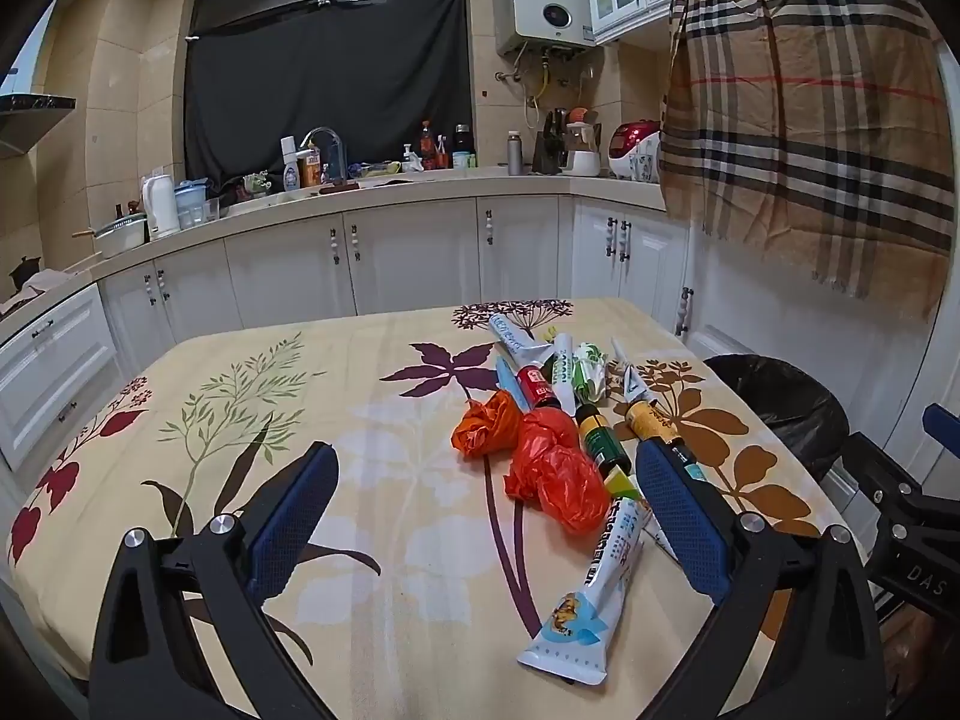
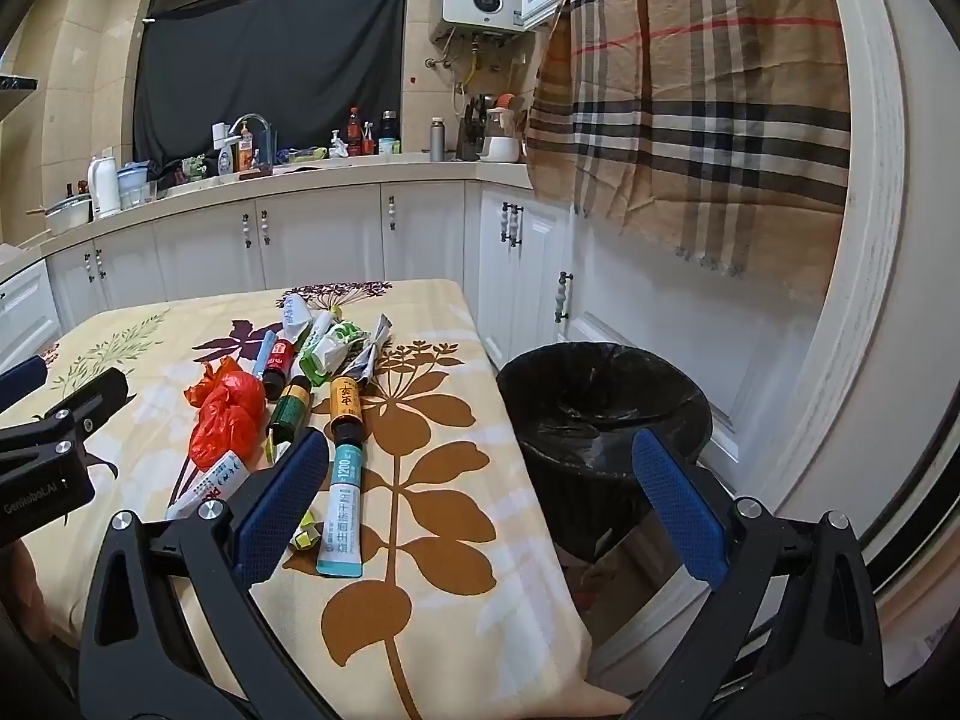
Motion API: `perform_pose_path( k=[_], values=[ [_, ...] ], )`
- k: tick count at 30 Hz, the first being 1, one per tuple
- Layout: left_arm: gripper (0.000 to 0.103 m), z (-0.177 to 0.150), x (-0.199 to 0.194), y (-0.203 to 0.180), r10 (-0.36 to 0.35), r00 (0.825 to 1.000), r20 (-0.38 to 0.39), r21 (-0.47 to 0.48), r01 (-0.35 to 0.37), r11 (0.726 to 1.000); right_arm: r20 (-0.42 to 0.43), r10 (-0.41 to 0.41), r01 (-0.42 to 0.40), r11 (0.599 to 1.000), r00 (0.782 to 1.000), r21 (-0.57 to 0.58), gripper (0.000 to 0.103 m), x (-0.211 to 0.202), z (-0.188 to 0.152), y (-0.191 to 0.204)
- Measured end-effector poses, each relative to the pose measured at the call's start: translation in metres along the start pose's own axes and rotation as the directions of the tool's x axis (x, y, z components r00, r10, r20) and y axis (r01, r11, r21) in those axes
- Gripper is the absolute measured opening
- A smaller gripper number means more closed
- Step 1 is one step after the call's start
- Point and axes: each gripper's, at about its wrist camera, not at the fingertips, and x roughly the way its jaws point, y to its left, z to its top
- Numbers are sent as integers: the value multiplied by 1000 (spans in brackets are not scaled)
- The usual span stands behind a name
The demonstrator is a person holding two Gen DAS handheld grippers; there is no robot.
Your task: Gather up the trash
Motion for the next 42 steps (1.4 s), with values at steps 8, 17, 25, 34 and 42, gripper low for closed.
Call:
perform_pose_path(
  k=[8, 17, 25, 34, 42],
  values=[
    [97, 0, -6, 2, 1, 1000, 7, 3, -1, 1000, -1, 0, 0, 1000, 1000, -2, 99, -1, 0, -1],
    [97, -2, -6, -1, 5, 1000, 4, 2, -5, 1000, 0, -2, 2, 1000, 1000, -4, 99, -2, 0, 0],
    [97, -1, -8, 0, 7, 1000, 6, 3, -7, 1000, 1, -3, 3, 1000, 1000, -5, 99, -2, 1, -1],
    [97, -1, -9, 0, 7, 1000, 5, 1, -7, 1000, 0, -3, 3, 1000, 1000, -6, 99, -2, 1, -1],
    [97, -3, -8, 2, 7, 1000, -2, 0, -7, 1000, -1, -4, 4, 1000, 1000, -6, 99, -1, 1, 0]
  ],
)
